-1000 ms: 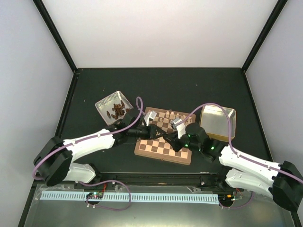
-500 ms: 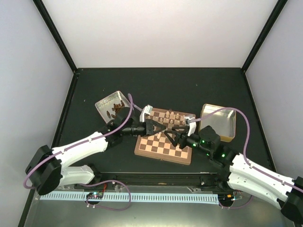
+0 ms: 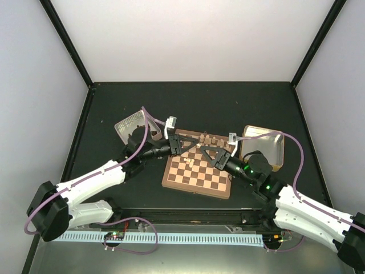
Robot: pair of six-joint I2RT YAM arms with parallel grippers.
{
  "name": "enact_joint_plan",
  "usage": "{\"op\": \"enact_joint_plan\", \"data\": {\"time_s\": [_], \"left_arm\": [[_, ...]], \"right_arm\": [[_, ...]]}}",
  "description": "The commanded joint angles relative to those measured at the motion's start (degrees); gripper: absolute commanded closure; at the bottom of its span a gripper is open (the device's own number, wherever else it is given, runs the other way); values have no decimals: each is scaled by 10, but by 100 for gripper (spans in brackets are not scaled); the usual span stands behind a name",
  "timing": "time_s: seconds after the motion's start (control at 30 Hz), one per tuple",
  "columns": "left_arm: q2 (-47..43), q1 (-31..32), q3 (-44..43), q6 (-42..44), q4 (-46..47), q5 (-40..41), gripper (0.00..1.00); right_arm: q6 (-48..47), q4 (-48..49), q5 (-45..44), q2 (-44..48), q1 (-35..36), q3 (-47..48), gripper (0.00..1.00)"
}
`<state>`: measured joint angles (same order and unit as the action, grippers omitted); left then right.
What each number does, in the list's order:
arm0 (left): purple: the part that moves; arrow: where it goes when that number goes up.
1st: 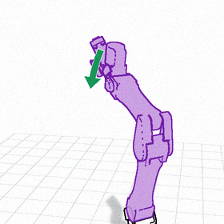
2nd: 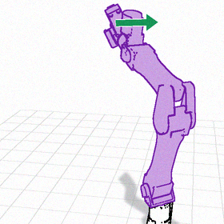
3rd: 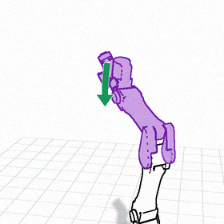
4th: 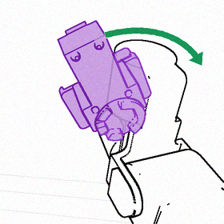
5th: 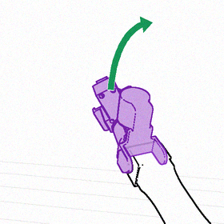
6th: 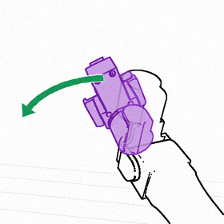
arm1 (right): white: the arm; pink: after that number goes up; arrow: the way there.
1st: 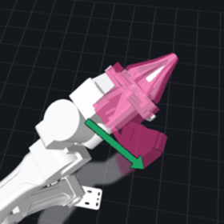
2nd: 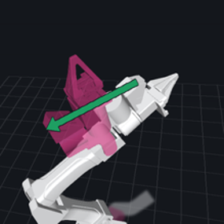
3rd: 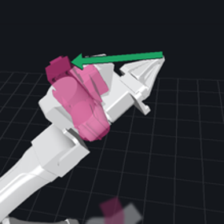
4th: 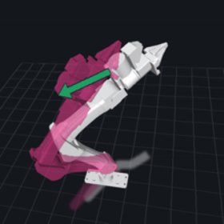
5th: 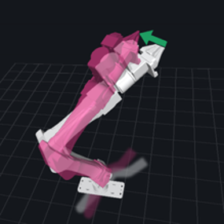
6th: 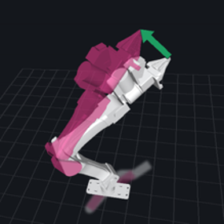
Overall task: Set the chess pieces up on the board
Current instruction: Place the chess piece on the chessboard.
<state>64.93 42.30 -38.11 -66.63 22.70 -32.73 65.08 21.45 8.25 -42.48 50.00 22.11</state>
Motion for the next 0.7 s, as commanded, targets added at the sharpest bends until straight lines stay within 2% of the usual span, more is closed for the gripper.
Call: {"op": "enact_joint_plan", "data": {"time_s": [0.0, 0.2, 0.47, 0.57, 0.67], "left_arm": [[-11, -4, -17, -22, 57, 4, 96], [-4, -4, -12, -43, 88, -5, 95], [5, -4, -2, -68, 118, -12, 94], [4, -4, 1, -66, 115, -10, 90], [1, -5, 4, -56, 102, 0, 83]], "right_arm": [[34, 69, 6, 3, -3, -2, 61], [41, 83, -6, 6, -3, 6, 78], [41, 65, -33, 13, -3, 23, 94], [22, 40, -34, 10, -3, 43, 98], [-3, -2, -35, 4, -3, 64, 99]]}}
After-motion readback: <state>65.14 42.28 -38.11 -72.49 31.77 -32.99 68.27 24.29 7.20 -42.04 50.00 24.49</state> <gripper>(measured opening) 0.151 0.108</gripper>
